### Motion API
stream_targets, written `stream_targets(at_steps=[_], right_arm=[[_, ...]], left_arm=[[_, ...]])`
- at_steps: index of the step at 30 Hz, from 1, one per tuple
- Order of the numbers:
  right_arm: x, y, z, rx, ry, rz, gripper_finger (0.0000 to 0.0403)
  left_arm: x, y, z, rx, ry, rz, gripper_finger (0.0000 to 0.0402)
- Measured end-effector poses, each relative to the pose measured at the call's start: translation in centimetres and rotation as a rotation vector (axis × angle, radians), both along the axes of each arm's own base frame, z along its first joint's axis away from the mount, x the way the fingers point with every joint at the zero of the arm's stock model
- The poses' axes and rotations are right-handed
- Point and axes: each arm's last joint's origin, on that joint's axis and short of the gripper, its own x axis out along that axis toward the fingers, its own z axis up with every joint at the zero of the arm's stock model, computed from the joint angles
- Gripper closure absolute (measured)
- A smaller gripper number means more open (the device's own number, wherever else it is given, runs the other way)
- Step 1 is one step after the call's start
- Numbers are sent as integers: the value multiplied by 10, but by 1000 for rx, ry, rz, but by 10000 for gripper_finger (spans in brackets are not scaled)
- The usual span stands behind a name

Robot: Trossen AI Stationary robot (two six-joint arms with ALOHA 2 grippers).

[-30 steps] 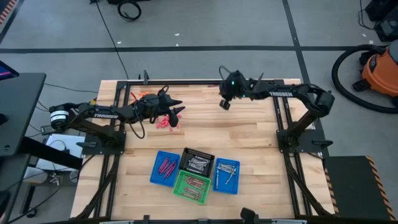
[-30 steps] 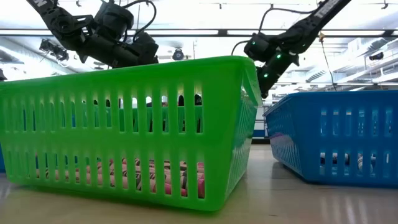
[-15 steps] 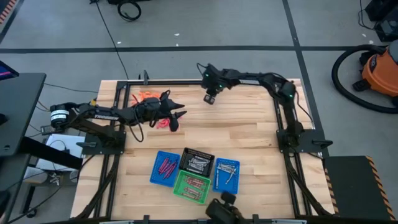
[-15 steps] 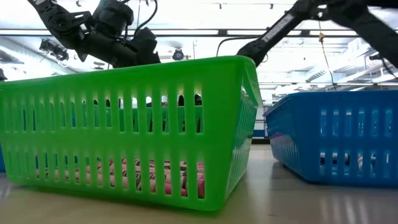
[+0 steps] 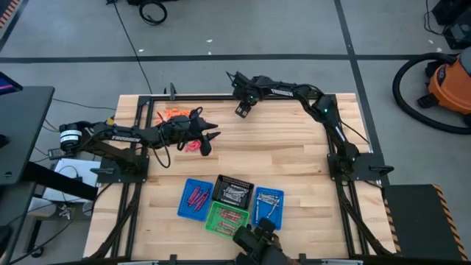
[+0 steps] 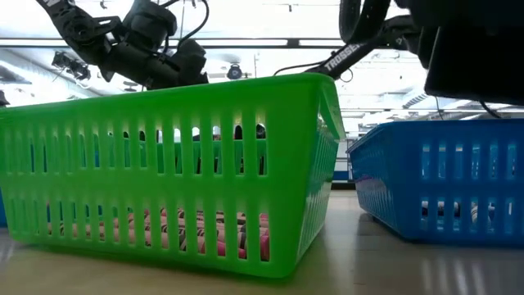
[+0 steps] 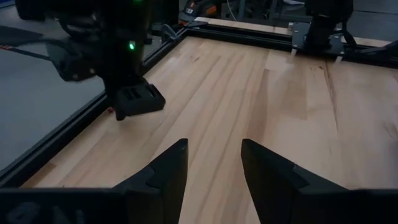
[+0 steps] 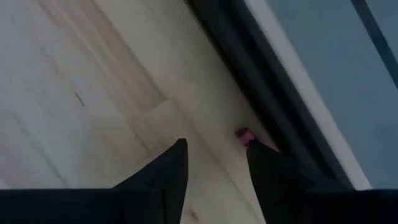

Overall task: Sort crayons
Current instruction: Put the dark red crayon into the left blue bin

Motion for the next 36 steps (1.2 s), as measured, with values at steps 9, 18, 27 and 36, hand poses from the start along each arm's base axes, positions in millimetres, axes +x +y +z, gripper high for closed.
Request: stream_targets(at_steps=[9,18,27,36], right_arm=[[-2,-3,13,-49,-17,-28,222],[-16,-21,9,-3,-47,-104,234],[-19,-20,7,20,-44,-100,234],[-16,-10,1,49,3,-62,234]], left_arm=[[0,0,0,-1,2,0,240],[0,0,0,-2,1,1,240],[0,0,0,-2,1,1,240],[0,0,0,-2,0,1,239]])
